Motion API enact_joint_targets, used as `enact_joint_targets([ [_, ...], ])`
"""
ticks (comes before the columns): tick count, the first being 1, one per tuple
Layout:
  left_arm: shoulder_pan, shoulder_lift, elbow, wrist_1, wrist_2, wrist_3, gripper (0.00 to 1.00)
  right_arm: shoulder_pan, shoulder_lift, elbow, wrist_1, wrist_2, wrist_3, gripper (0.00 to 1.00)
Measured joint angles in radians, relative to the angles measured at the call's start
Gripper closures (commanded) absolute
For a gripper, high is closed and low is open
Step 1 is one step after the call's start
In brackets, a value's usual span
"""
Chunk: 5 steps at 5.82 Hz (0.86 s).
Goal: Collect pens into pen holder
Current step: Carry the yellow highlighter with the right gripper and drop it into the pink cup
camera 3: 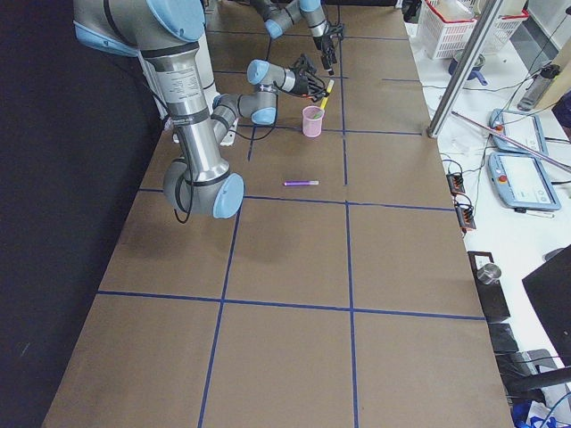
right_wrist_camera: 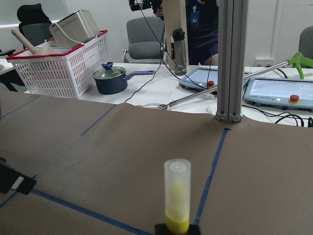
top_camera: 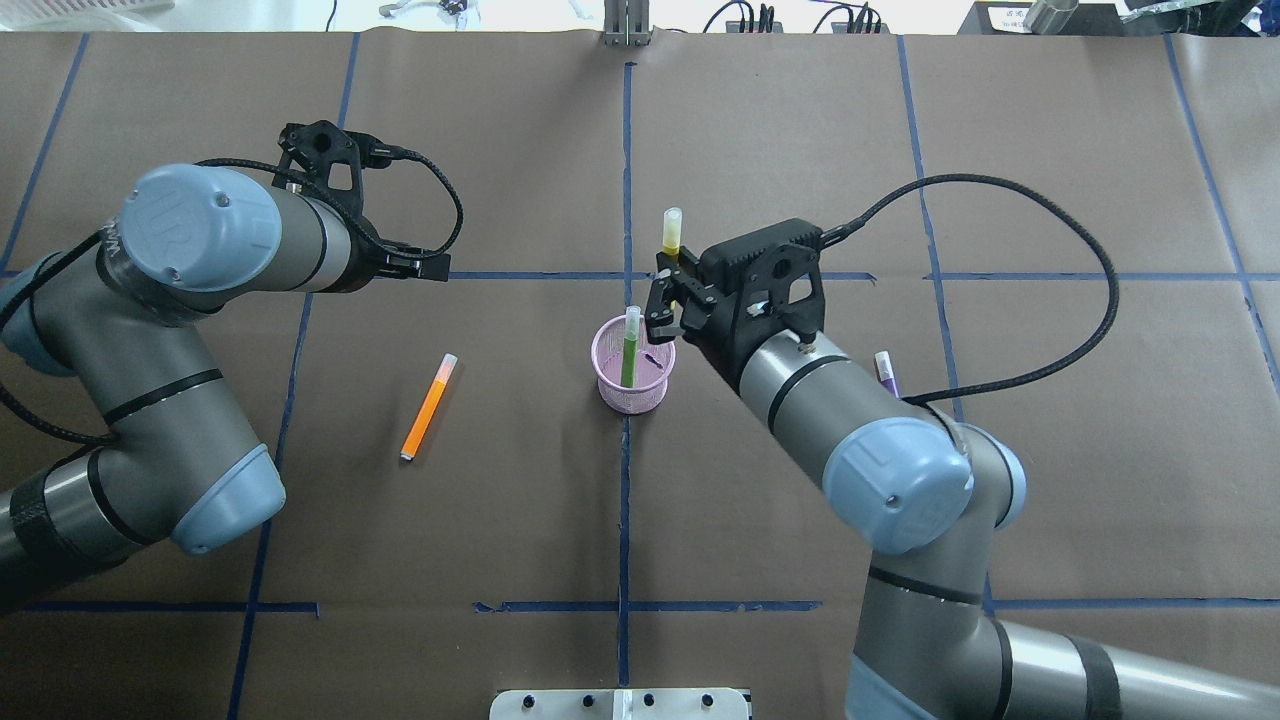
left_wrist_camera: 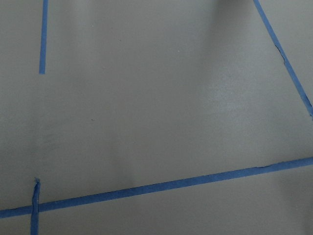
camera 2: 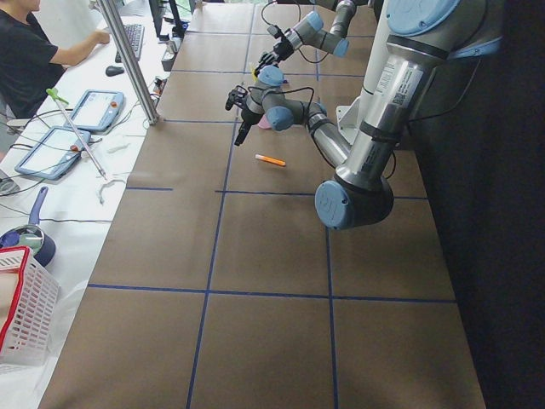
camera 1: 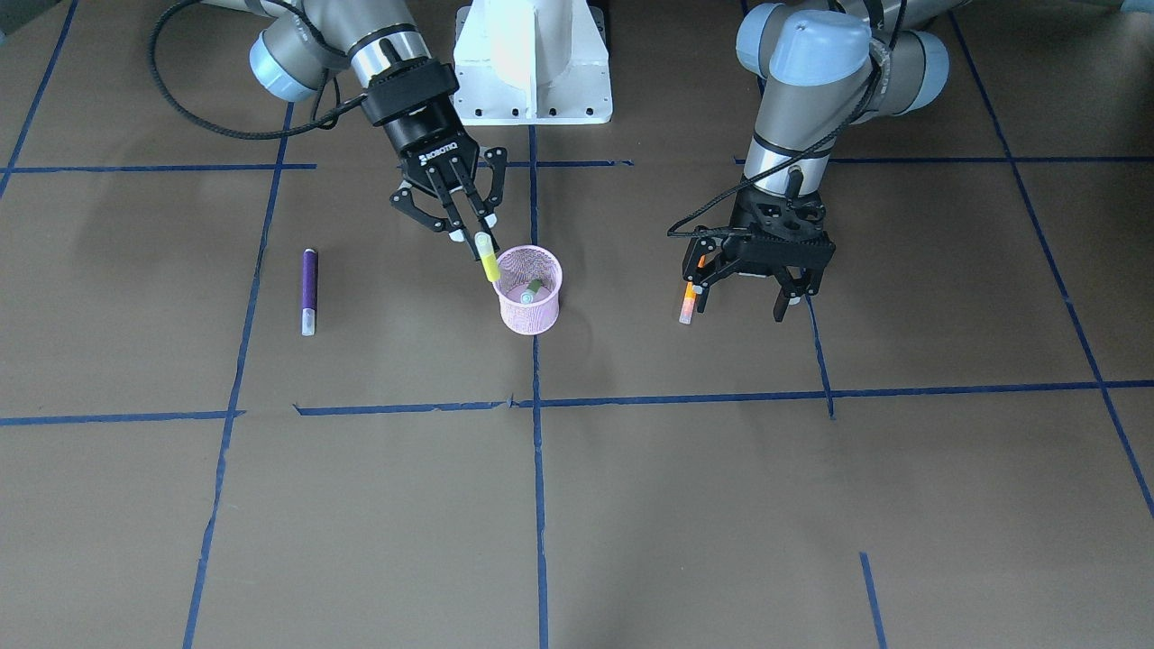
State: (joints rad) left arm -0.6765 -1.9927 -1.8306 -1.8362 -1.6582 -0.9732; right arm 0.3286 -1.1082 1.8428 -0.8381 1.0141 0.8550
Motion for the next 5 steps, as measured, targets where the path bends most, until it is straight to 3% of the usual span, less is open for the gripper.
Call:
enact_joint_targets([
  [1,0.000,0.004,0.000,-0.001,0.000,-0.001,0.00,-0.035,0.008,-0.002,-0.010,-0.025,0.003,0.88],
  [2,0.000,0.010,0.000,-0.001,0.000,-0.001,0.00,-0.064,0.007,-0.004,-0.014,-0.043,0.006,0.24],
  [3,0.000,0.013,0.000,-0.001,0.001,-0.001,0.00,-0.088,0.005,-0.006,-0.017,-0.063,0.007,0.00],
  [5,0.002,0.014,0.007,-0.019,-0.009,0.005,0.00,-0.096,0.008,-0.005,-0.049,-0.074,0.007,0.00],
])
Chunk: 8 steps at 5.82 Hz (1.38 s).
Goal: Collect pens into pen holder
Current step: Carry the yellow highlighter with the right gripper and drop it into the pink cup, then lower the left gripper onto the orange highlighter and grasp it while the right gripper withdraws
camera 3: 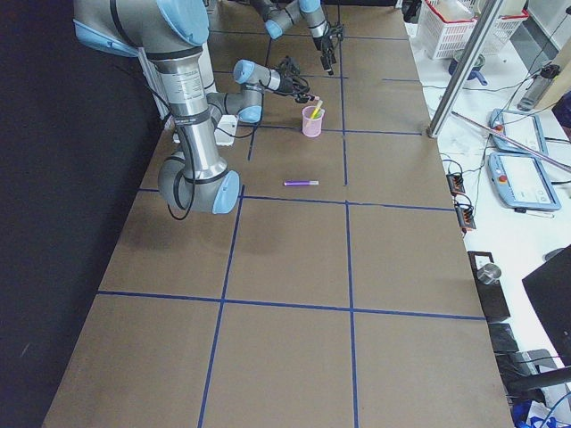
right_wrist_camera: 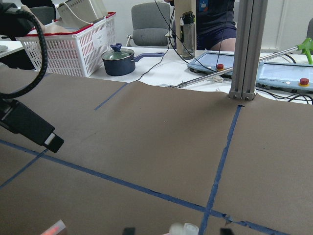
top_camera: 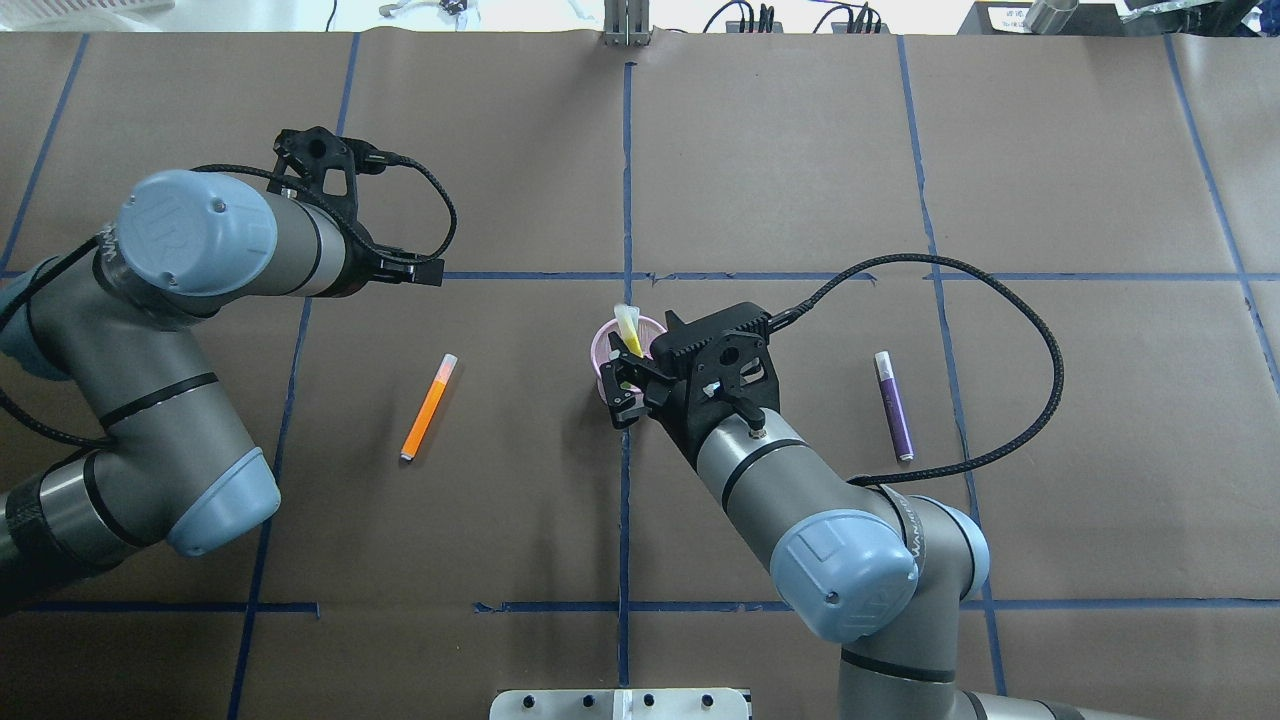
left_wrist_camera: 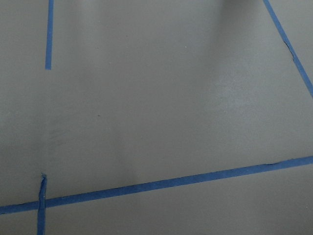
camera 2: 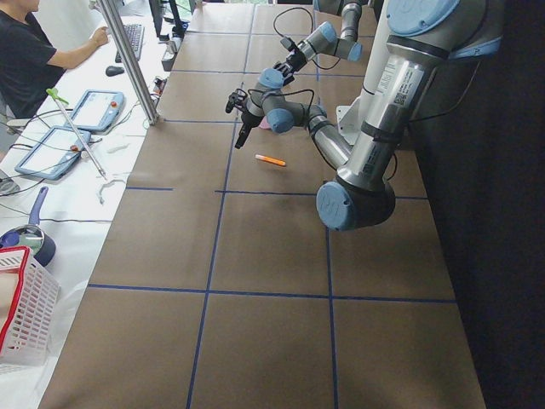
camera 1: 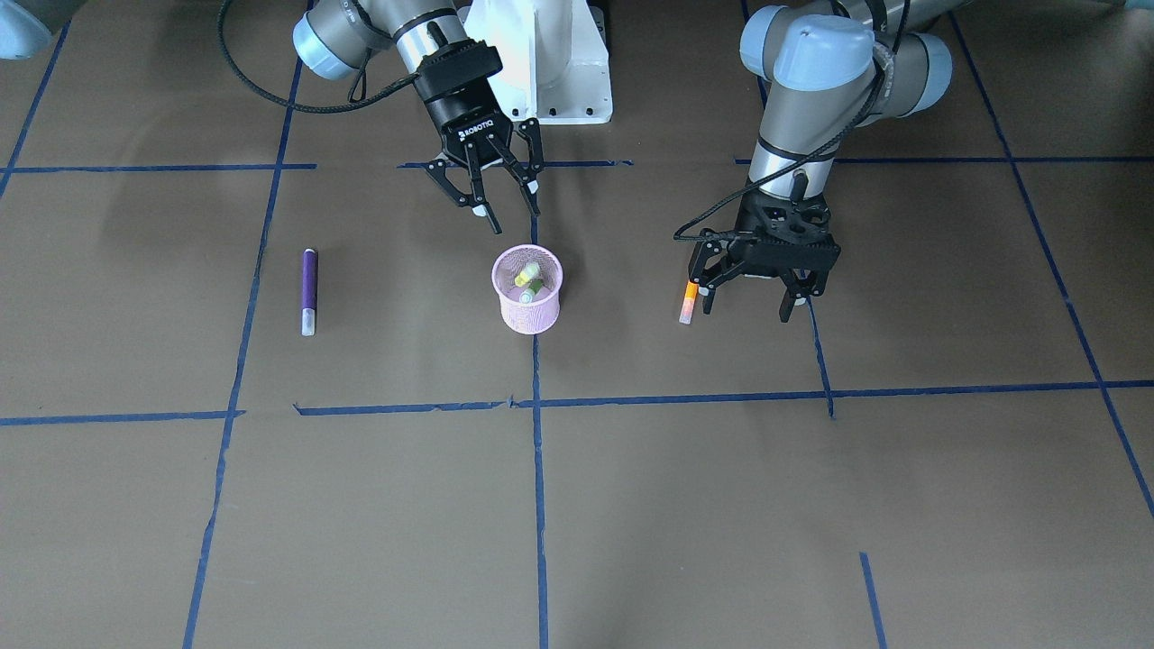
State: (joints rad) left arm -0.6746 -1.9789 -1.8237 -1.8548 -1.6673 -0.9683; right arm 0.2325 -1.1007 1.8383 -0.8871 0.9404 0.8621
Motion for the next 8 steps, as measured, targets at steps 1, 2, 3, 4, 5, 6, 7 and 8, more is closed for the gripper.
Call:
enact_joint_targets([
  [1,0.004,0.002,0.008,-0.016,-0.031,0.004,0.00,0.016,0.001,0.003,-0.015,0.017,0.001,0.00],
  [2,0.009,-0.009,0.010,0.044,-0.086,0.007,0.02,0.061,0.001,0.005,-0.048,0.080,0.022,0.00],
  [3,0.013,-0.036,0.005,0.179,-0.162,0.035,0.03,0.133,0.001,0.010,-0.107,0.200,0.059,0.00],
  [4,0.012,-0.052,0.004,0.285,-0.237,0.102,0.03,0.215,-0.004,0.015,-0.166,0.331,0.082,0.00],
  [5,0.006,-0.058,0.007,0.359,-0.290,0.199,0.04,0.305,-0.009,0.019,-0.222,0.465,0.093,0.00],
  [6,-0.001,-0.061,0.011,0.403,-0.329,0.295,0.09,0.395,-0.016,0.022,-0.271,0.603,0.097,0.00],
  [7,-0.003,-0.067,0.016,0.420,-0.365,0.345,0.20,0.464,-0.034,0.031,-0.297,0.706,0.097,0.00],
  [8,-0.004,-0.087,0.035,0.428,-0.383,0.364,0.13,0.512,-0.060,0.042,-0.305,0.774,0.096,0.00],
])
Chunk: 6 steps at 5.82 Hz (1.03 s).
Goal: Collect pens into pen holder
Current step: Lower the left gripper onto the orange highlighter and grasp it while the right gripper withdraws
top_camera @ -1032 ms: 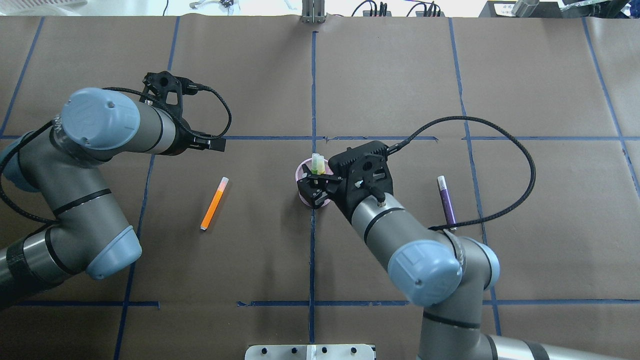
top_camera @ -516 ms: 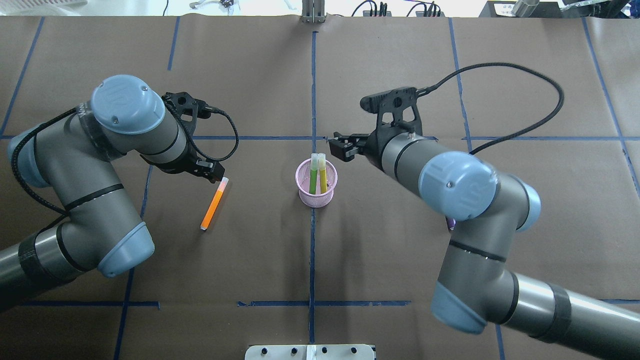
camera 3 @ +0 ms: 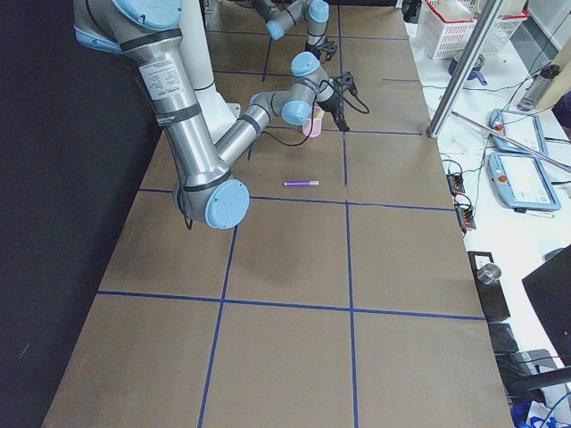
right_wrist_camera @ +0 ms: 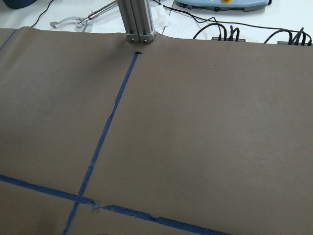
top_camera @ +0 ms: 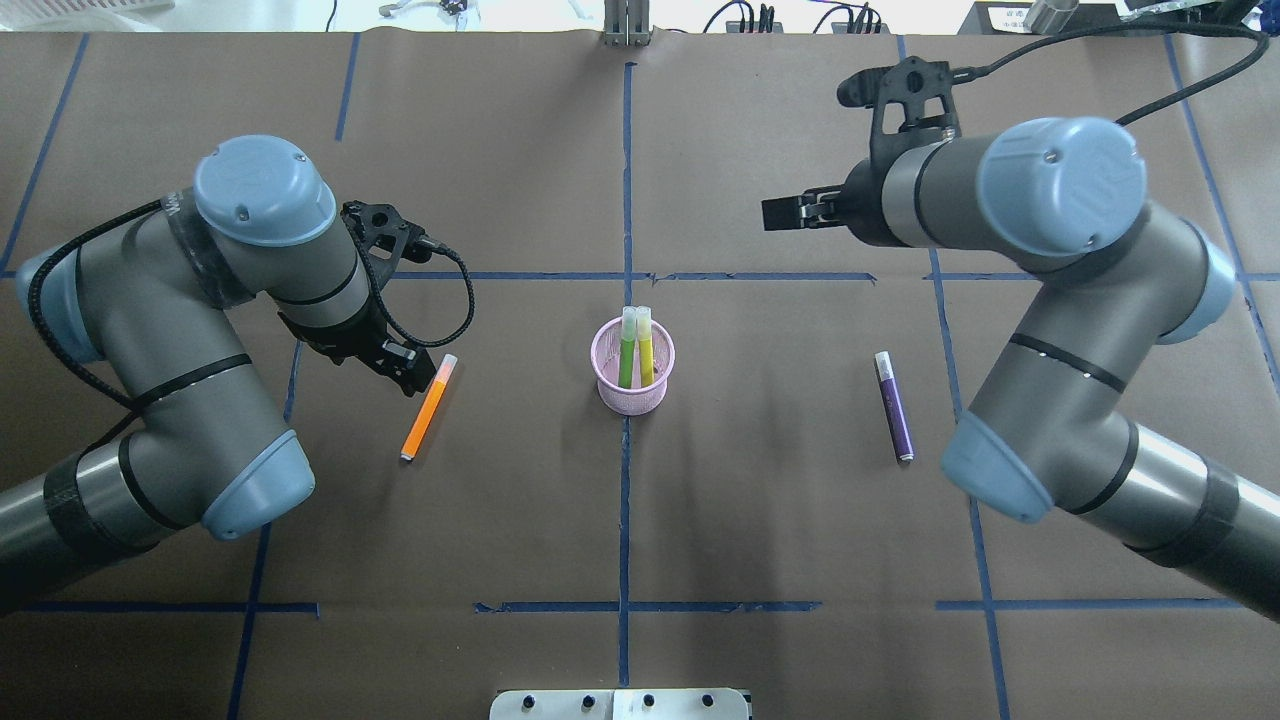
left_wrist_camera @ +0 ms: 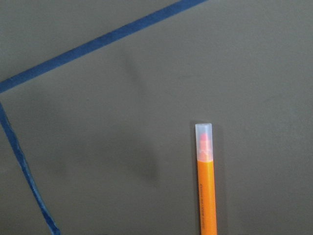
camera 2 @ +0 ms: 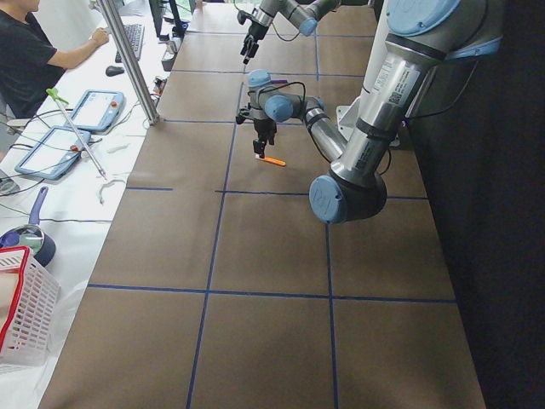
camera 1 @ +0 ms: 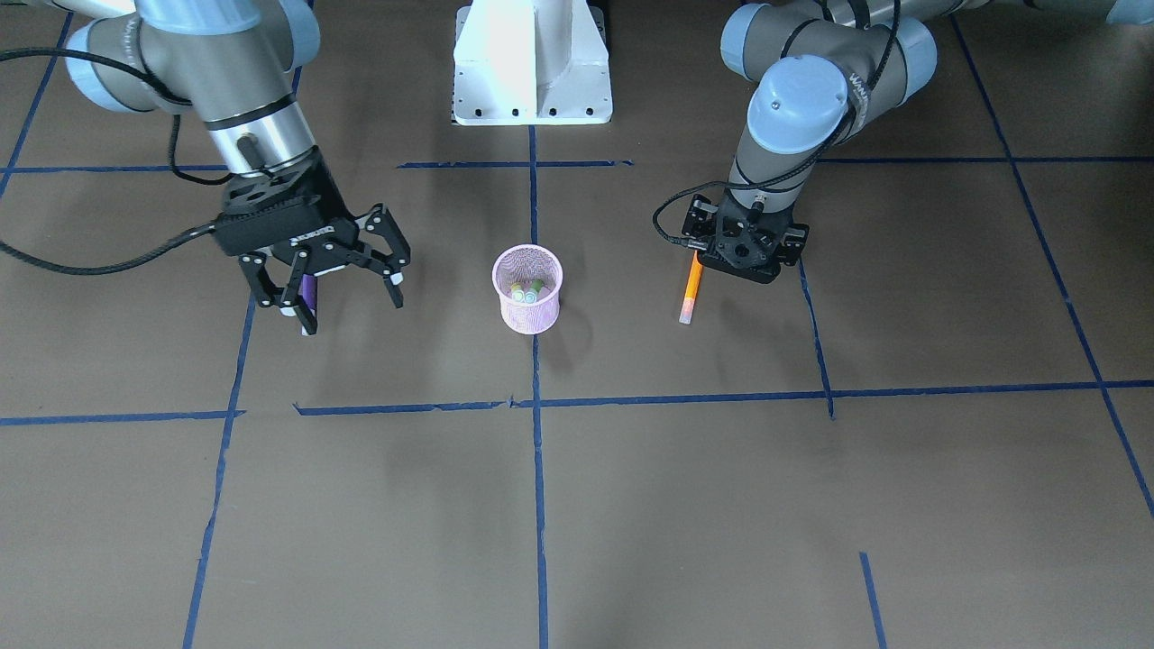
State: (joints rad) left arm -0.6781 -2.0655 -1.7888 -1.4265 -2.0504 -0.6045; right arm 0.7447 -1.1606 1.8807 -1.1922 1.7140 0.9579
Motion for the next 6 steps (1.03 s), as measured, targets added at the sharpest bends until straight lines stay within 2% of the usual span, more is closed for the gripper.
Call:
enact_joint_targets([
  [1,-0.001,-0.044,0.056,0.003,-0.012,0.007,0.13,0.036,-0.027,0.010,-0.002,0.051,-0.003,0.00],
  [2,-0.001,-0.079,0.103,0.005,-0.021,0.008,0.00,0.054,-0.049,0.018,-0.003,0.077,-0.006,0.00],
  [4,0.005,-0.105,0.157,0.000,-0.017,0.009,0.00,0.064,-0.082,0.028,-0.003,0.099,-0.009,0.00],
  [6,0.007,-0.175,0.278,0.002,-0.018,0.041,0.06,0.077,-0.112,0.034,-0.005,0.139,-0.010,0.00],
])
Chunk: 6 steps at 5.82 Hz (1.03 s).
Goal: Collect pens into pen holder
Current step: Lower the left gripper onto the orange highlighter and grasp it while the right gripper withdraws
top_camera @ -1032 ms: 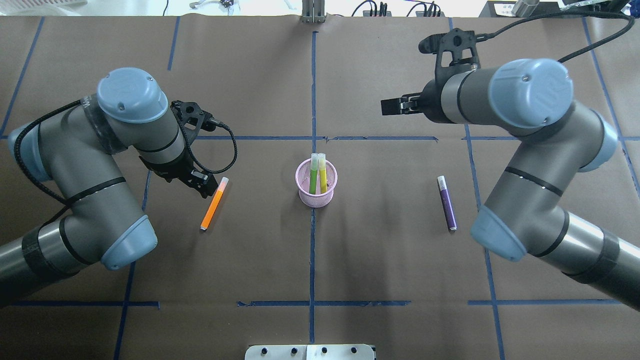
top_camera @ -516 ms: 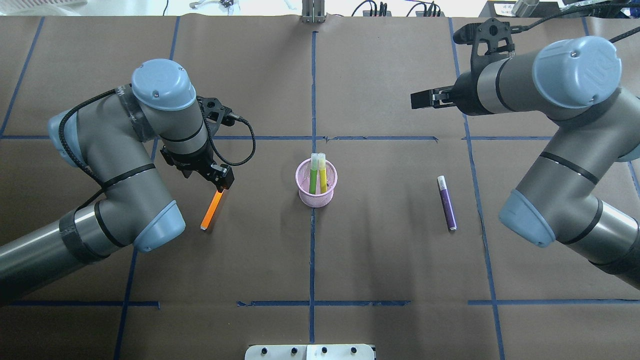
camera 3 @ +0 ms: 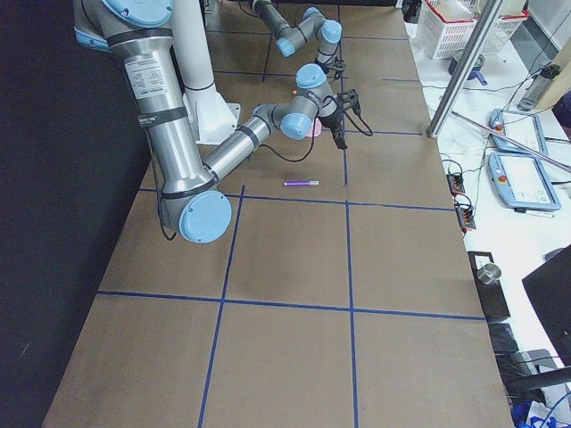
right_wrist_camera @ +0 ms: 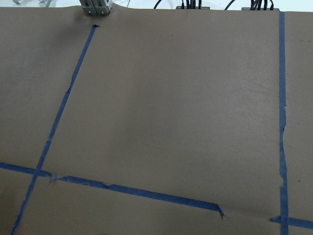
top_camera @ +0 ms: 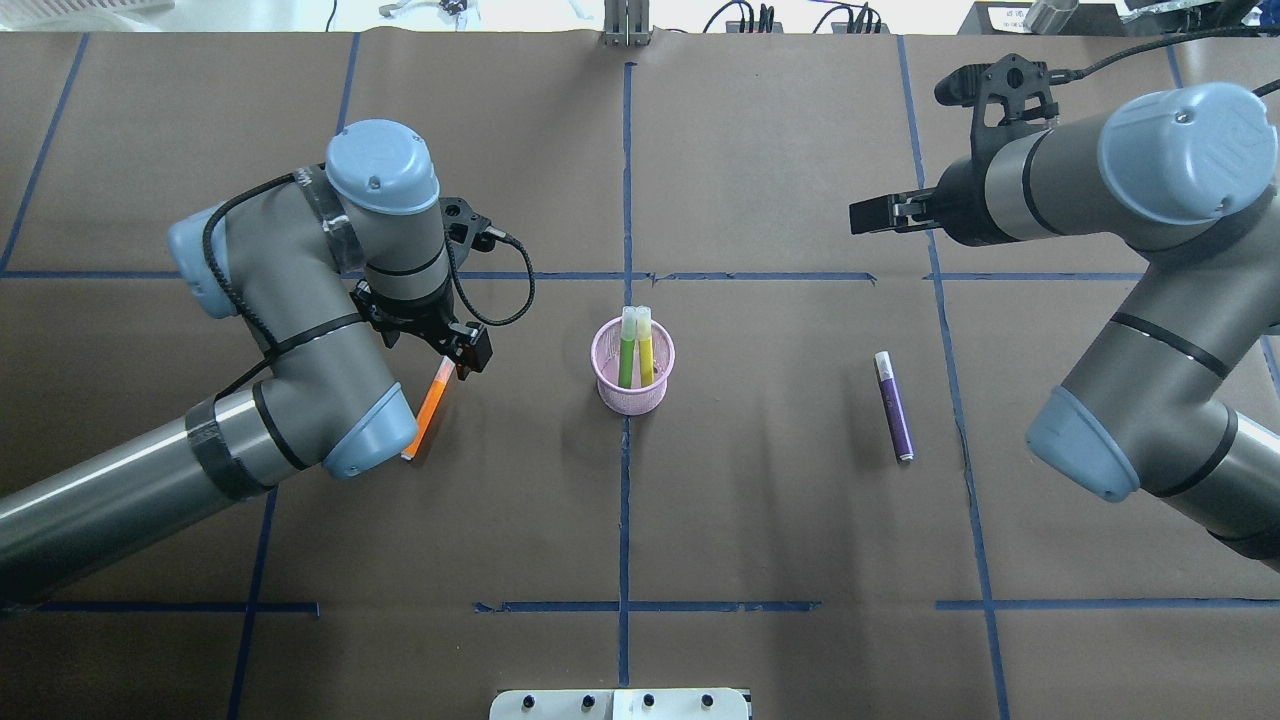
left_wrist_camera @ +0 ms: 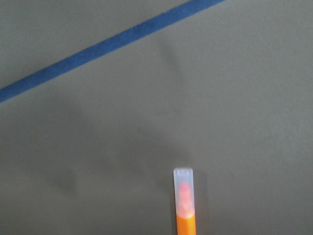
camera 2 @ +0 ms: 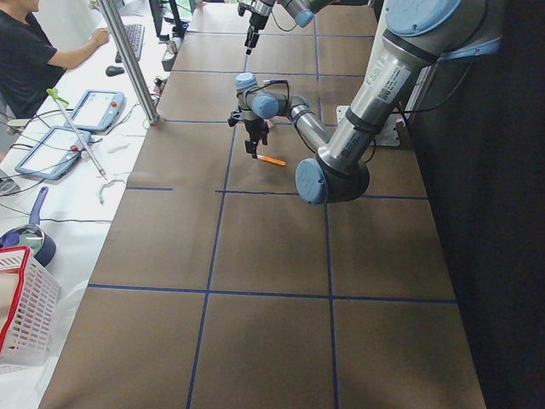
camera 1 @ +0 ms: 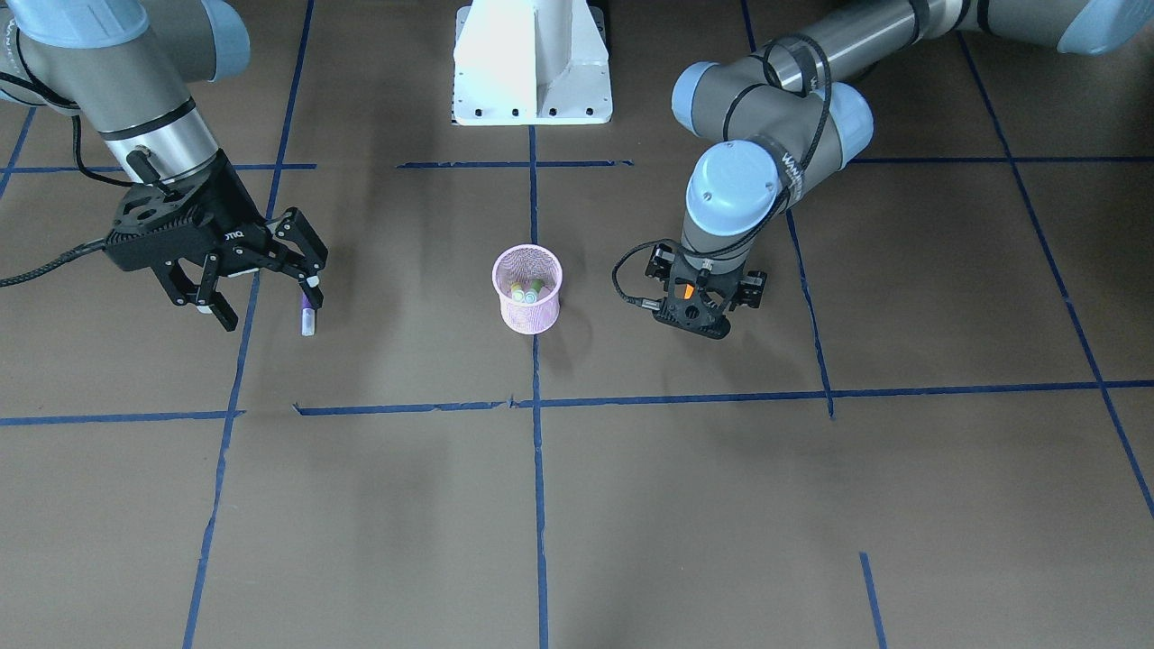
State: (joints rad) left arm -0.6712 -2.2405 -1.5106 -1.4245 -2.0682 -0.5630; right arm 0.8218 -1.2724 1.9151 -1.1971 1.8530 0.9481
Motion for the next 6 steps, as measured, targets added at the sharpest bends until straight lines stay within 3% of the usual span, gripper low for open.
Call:
enact_joint_targets([
  [2,0.001,-0.019,0.053,0.002,-0.004,0.059,0.24,0.035,-0.021,-0.006,-0.002,0.092,0.000,0.00],
  [3,0.001,-0.018,0.057,0.002,-0.007,0.068,0.39,0.040,-0.023,-0.009,-0.002,0.106,0.001,0.00],
  [4,0.002,-0.015,0.055,0.002,-0.009,0.070,0.48,0.041,-0.023,-0.014,-0.003,0.109,0.002,0.00],
  [6,0.006,-0.008,0.048,0.001,-0.010,0.071,0.48,0.040,-0.021,-0.025,-0.002,0.106,0.007,0.00],
])
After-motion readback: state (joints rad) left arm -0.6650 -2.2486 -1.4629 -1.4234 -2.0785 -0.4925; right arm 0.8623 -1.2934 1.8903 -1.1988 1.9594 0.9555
